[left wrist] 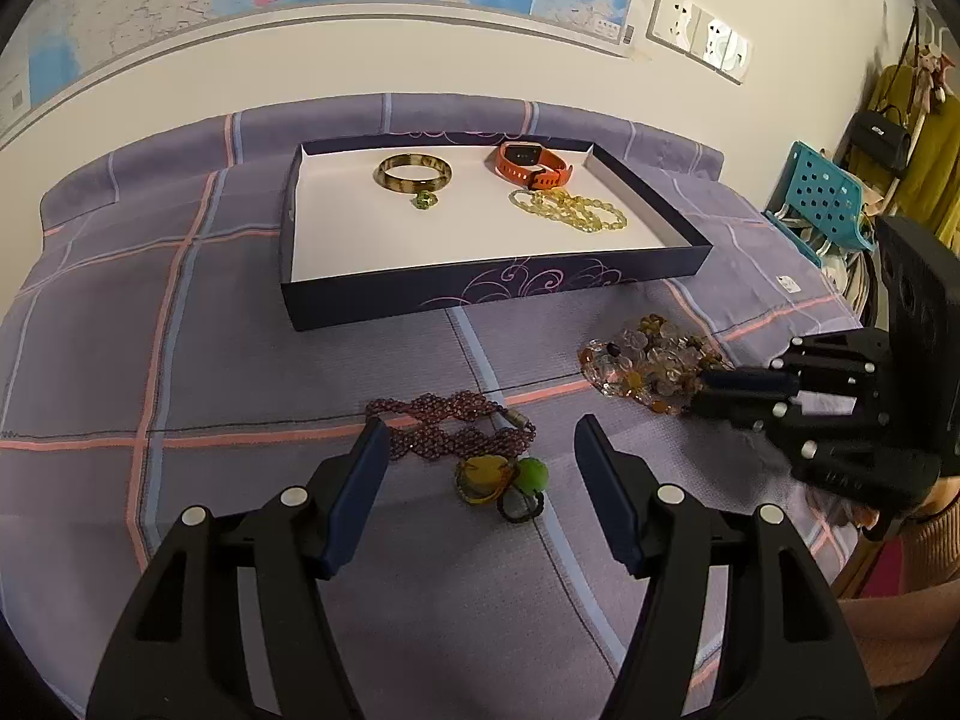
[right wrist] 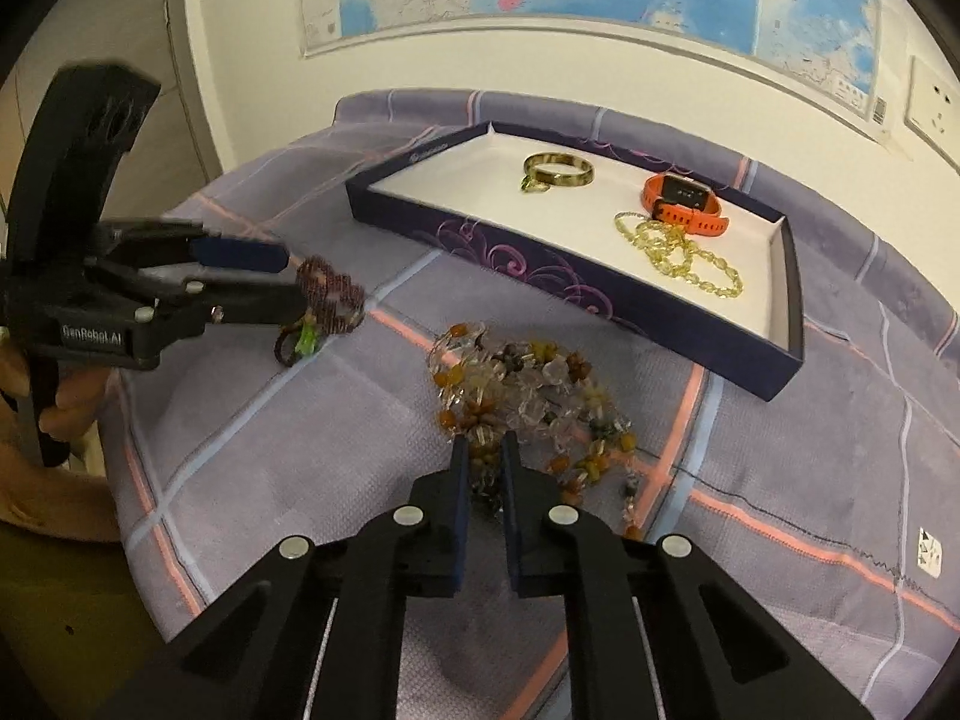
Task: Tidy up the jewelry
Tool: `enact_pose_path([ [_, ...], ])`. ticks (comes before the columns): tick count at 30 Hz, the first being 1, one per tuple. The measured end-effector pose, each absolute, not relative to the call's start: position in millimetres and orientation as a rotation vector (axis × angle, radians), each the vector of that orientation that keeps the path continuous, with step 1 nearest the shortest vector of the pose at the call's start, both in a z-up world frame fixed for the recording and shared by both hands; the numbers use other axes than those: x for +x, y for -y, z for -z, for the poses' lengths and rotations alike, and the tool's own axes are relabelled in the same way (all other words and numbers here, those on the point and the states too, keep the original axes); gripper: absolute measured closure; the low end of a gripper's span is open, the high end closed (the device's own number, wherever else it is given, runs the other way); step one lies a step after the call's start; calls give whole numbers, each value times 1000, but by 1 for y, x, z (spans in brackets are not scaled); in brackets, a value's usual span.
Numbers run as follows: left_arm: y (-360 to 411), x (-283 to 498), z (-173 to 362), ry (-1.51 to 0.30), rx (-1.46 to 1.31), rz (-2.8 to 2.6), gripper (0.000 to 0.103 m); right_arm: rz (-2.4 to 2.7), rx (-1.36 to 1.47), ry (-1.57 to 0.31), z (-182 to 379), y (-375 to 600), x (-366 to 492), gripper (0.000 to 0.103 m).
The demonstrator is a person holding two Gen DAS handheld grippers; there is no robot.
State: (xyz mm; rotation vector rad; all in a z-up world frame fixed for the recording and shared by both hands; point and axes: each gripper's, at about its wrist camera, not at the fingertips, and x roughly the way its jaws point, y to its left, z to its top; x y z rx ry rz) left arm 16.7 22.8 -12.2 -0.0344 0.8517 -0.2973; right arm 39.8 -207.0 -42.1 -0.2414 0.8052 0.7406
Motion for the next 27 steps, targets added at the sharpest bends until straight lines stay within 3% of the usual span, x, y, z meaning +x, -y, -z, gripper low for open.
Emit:
enact_pose_path([
  [14,-27,14,11,-848,-34,318,40,-661,-3,-724,0,269,71,95],
  [22,-21,16,15,-860,-29,340,40,-493,-195,-666,-4,269,66,95],
  [27,-19,15,16,-864,-21,347,40,-519,-275,-765,30,251,69,94],
])
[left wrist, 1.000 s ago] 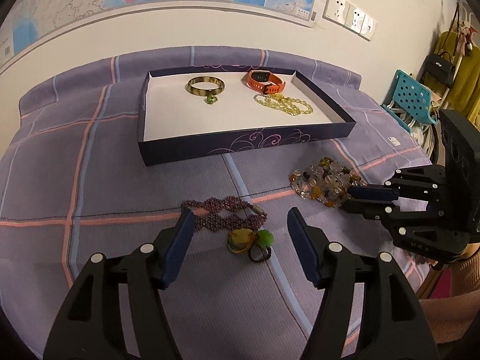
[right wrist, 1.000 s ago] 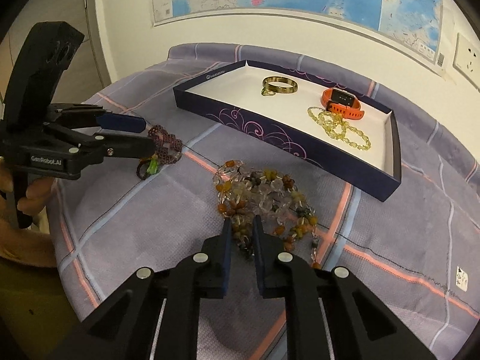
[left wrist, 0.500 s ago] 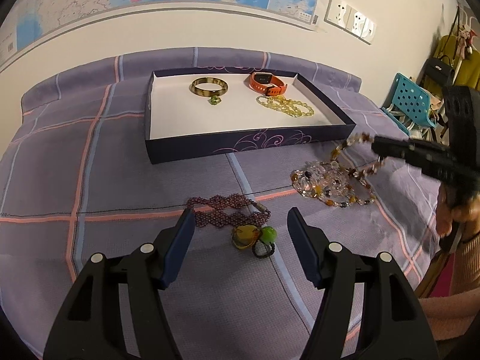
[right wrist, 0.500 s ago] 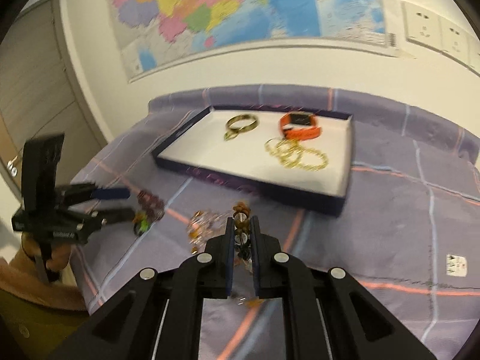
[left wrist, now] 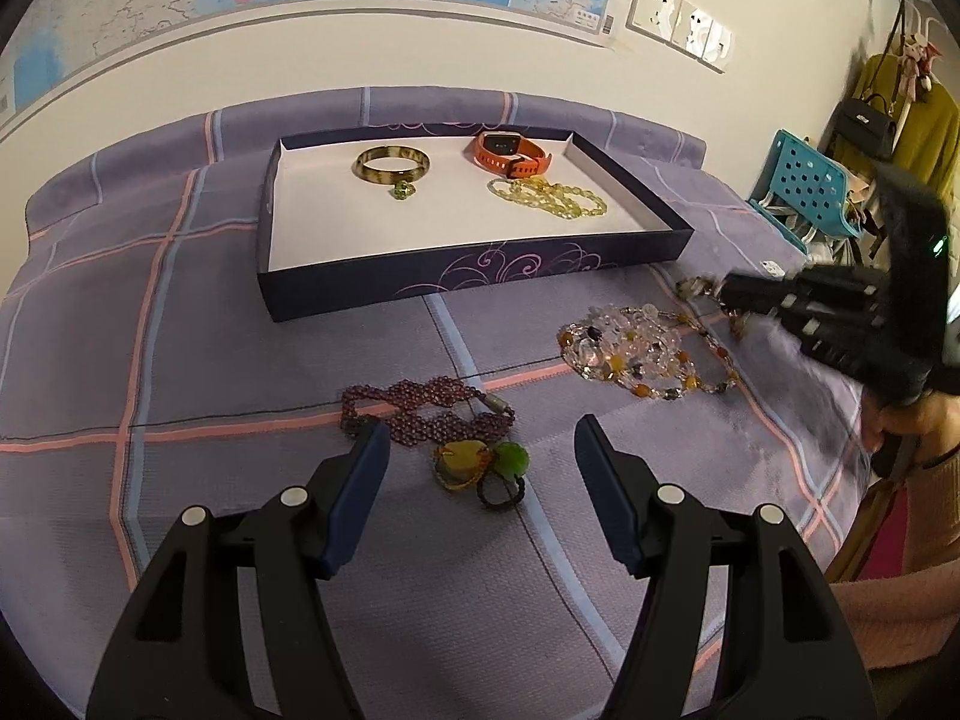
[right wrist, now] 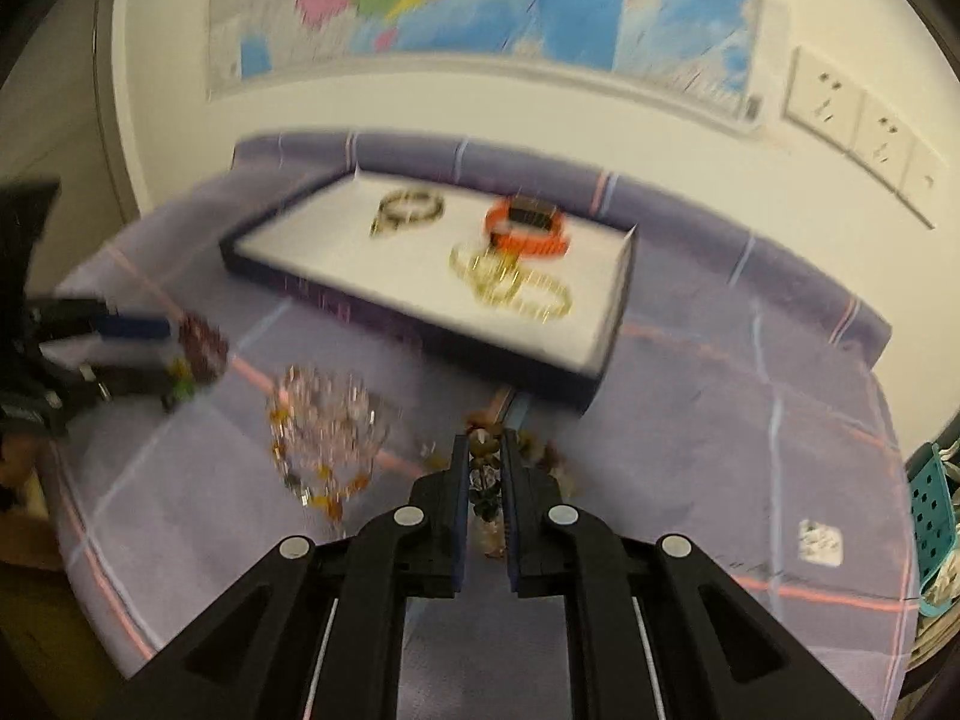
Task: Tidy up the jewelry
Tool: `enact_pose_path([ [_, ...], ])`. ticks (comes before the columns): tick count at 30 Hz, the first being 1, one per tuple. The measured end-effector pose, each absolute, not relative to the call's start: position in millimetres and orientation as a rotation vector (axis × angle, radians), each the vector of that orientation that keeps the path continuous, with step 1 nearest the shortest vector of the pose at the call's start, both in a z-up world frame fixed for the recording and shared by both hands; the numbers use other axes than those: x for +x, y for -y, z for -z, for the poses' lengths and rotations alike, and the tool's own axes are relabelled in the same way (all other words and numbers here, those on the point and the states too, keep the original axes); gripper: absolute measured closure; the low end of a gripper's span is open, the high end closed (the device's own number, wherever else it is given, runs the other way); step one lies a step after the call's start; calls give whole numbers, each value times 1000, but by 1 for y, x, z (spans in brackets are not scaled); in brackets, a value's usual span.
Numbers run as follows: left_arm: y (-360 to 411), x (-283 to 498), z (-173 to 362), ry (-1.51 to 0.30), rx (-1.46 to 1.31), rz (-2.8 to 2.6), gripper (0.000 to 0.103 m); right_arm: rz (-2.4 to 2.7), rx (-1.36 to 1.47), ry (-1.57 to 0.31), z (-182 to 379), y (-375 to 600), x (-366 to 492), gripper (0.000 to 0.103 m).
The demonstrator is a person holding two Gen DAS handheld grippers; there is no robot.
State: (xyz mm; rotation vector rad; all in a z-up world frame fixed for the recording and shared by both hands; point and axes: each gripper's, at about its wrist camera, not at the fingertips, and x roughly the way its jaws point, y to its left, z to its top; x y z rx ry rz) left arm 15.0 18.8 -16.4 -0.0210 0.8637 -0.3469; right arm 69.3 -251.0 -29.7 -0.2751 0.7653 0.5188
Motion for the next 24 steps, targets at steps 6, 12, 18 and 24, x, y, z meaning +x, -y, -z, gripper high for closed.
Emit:
enact_pose_path([
  [6,-20,15,19,-869,-30,347,40,-571,-224,-765,32,242,60,73],
  [12,-17,14,21,-874,-25,356,40,-692,-265,-767,33,206,50,73],
  [18,-18,14,24,-885,-32,358,39,-697,-261,-795,44,192,56,77],
  [24,-19,15,25,-887,-40,359,39,-711,-197,-792,36,205,56,95],
])
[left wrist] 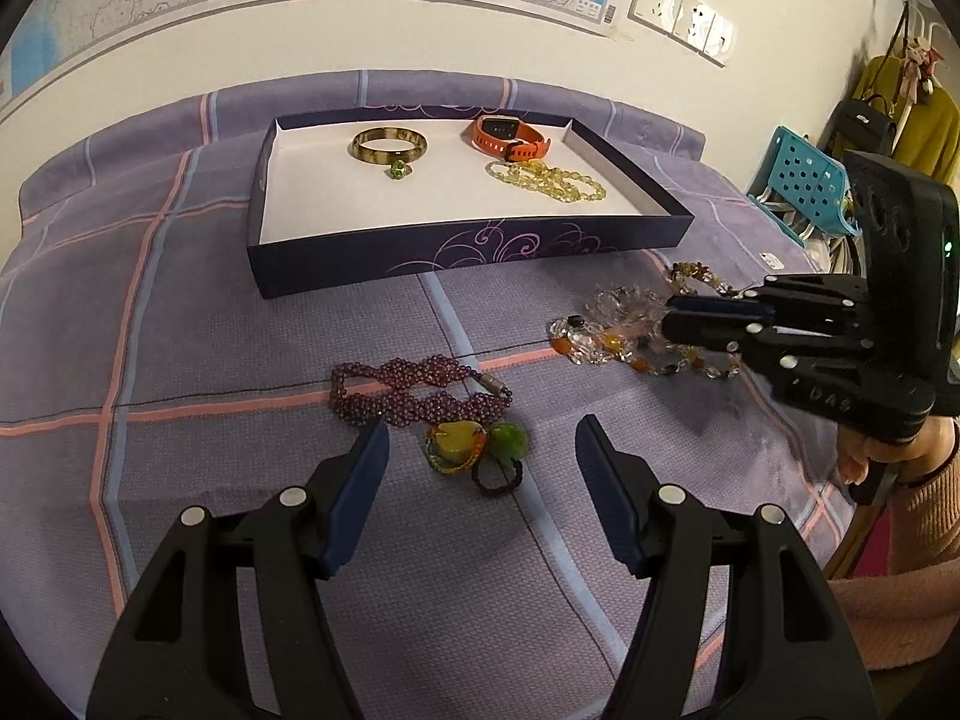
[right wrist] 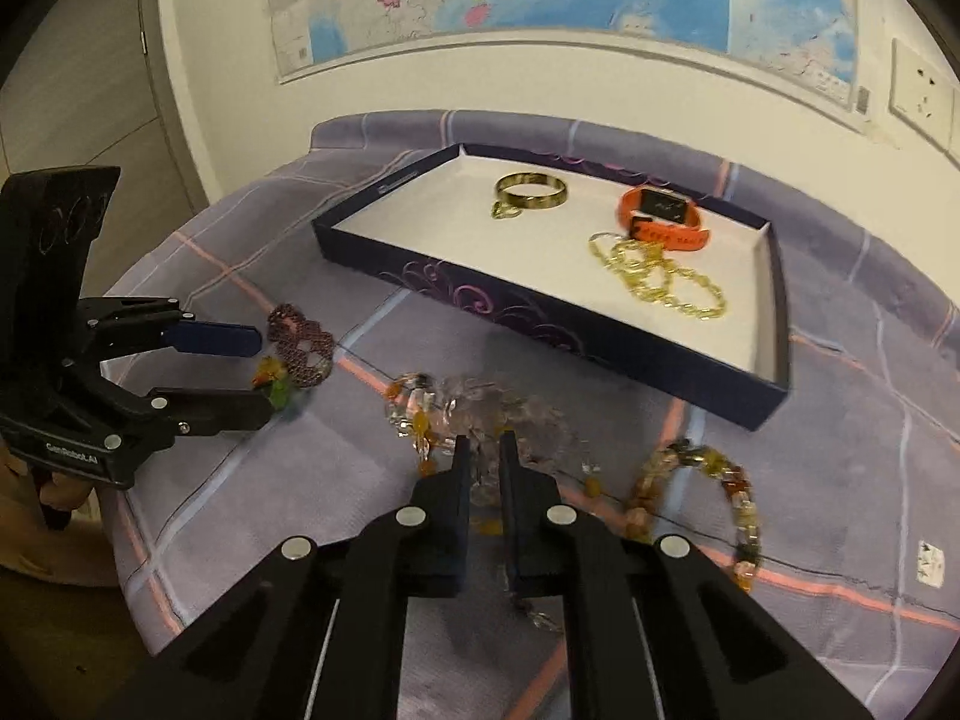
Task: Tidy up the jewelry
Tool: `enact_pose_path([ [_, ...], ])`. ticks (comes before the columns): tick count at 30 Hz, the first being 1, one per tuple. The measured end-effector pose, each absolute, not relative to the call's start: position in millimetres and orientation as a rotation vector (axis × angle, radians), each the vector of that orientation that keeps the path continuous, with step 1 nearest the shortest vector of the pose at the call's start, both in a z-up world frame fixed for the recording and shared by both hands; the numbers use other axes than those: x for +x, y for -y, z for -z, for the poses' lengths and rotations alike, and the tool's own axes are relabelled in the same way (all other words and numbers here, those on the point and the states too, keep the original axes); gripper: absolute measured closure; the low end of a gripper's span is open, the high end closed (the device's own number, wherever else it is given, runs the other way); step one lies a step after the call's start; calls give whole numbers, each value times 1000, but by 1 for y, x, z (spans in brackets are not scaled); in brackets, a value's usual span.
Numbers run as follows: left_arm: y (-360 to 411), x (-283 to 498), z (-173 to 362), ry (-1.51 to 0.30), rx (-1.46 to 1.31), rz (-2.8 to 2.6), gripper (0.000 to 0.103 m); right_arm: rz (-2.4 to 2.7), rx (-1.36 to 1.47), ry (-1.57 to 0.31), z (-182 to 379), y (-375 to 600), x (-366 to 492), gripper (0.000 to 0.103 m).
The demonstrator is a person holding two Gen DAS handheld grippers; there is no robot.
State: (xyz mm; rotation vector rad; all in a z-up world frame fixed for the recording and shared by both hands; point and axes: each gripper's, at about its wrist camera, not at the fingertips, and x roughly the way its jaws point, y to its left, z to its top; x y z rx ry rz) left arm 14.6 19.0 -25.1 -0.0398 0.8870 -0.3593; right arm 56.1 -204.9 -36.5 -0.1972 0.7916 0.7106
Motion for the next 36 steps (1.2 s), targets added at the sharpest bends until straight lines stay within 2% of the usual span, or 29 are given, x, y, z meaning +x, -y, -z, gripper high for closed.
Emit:
enact_pose_path([
  [7,-21,15,23,-881,-46,357,39,-805,-38,-744,6,228,45,96],
  [16,-28,16,22,-878,-55,340,39,-970,34,-721,-14,234,14,96],
  [32,-28,3,20,-867,-2,362,39,-1018,-96,-907,40,195,0,95],
  [35,-26,1,21,-867,12,372,41,-1006,-96,-915,44,196,2,86],
  [36,-26,2,22,-870,13,374,42,-998,-94,-913,43,198,3,78],
])
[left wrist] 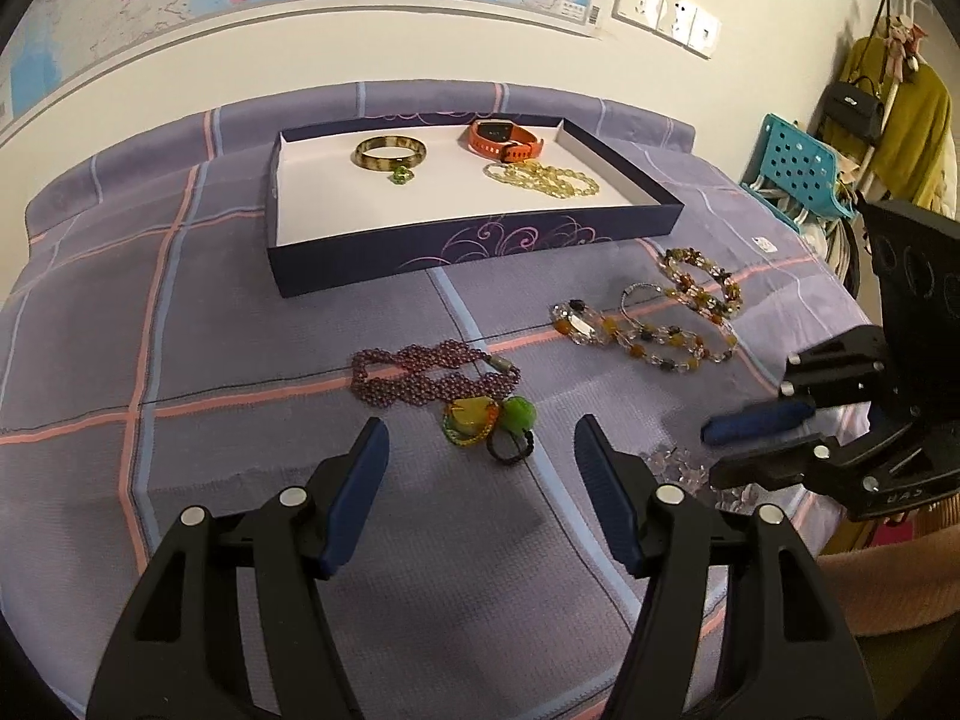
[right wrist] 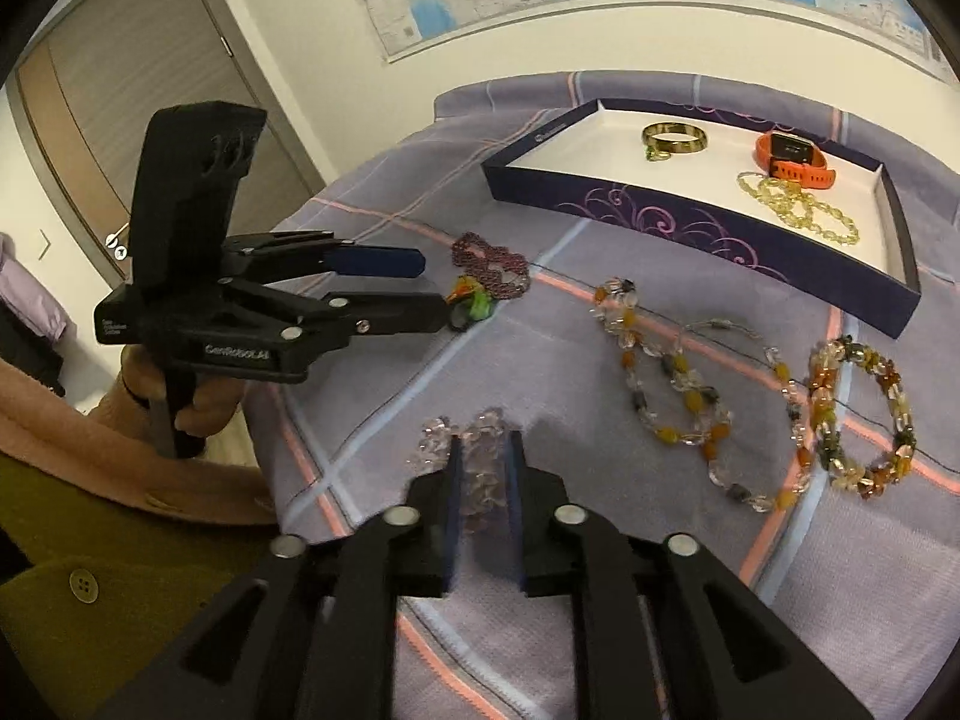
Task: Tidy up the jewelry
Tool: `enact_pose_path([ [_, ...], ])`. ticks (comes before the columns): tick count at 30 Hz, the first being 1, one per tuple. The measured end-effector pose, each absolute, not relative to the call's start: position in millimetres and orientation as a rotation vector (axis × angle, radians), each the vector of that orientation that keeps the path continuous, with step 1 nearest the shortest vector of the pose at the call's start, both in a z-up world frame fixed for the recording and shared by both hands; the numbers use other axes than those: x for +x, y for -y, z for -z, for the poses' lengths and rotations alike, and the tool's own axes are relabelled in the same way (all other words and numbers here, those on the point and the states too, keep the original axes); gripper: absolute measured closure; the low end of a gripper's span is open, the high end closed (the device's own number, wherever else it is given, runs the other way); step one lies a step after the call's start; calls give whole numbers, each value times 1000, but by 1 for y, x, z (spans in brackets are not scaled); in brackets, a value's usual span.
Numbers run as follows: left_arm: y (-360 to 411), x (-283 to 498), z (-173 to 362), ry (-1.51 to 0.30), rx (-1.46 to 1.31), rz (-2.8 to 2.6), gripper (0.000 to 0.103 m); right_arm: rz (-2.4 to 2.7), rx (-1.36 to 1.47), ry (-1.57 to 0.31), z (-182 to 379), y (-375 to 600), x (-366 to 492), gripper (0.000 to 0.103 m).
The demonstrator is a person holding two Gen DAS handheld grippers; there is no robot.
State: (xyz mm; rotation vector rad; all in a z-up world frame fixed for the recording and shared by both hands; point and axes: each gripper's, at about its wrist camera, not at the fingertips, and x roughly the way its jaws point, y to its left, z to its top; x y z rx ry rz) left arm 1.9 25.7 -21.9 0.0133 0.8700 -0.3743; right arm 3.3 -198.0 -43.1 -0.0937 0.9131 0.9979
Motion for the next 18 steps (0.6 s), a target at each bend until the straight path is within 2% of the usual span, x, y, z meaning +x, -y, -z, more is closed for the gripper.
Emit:
enact_pose_path([
  [1,-25,3,23,-873,14,375,43,-995,-90,-909,42,200,4,75],
  [10,-34,12,27,-892,-13,363,47,-944,-29,-868,34,212,20,75],
  [18,-51,22,30,-906,-59,326,47,-1007,-52,-859,34,165,35,75],
])
